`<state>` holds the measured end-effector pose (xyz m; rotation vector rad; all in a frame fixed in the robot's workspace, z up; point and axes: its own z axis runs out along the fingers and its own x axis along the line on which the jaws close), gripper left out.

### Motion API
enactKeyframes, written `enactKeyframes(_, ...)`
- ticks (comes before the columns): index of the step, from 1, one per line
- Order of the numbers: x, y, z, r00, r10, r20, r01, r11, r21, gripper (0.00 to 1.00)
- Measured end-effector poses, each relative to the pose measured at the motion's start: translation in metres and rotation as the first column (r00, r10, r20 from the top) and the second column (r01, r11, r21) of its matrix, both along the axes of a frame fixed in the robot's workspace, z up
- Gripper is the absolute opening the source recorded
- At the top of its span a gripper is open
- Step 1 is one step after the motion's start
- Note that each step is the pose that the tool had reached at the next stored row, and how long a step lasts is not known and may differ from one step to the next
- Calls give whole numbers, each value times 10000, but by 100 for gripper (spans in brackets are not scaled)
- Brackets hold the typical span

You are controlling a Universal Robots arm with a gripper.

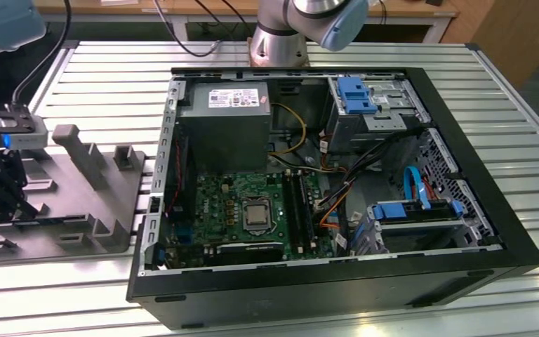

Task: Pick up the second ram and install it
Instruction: 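Pick up the second ram and move it above second insertion slot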

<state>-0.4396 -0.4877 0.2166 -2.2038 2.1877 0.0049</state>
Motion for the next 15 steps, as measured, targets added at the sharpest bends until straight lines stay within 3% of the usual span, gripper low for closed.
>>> enactKeyframes(13,-2,1,-16,9999,-124,0,124,9999,0,11)
enactKeyframes(15,-2,1,-16,9999,-125,0,125,9999,0,23)
